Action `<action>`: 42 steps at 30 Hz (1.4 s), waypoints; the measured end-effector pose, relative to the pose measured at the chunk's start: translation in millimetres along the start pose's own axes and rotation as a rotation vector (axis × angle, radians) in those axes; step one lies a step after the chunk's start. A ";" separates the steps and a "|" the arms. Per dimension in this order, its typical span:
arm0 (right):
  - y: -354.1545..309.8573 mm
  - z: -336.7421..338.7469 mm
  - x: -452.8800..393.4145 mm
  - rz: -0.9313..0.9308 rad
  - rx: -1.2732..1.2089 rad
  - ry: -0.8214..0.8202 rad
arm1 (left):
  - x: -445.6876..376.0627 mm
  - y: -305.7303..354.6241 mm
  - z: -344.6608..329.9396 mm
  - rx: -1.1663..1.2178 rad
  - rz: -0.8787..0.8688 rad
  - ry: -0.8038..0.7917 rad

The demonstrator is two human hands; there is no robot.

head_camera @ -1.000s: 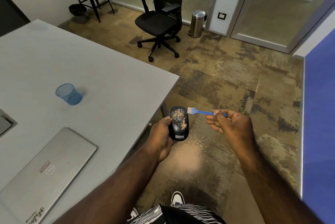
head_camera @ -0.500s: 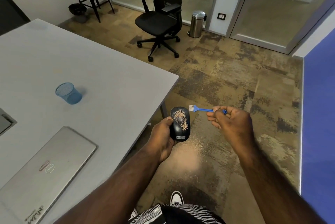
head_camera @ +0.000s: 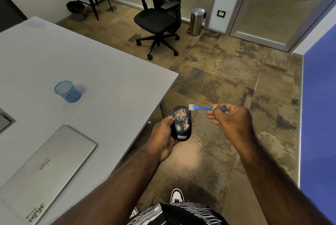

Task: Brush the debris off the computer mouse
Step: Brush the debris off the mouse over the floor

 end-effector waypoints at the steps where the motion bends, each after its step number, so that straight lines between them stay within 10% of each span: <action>1: 0.1 1.9 -0.6 -0.005 -0.022 0.007 | 0.2 -1.1 0.2 0.001 0.006 0.000; 42: -5.5 19.9 2.2 0.081 0.083 -0.007 | -2.3 -12.8 -9.6 -0.041 -0.015 -0.052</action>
Point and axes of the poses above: each hand's wrist, its own x-axis away from the middle knuckle, its own z-axis out of the back of the hand, y = z × x, the point moved 10 cm from there along -x, towards the middle knuckle, and after that the axes turned 11 degrees about y, right-handed, at the moved point
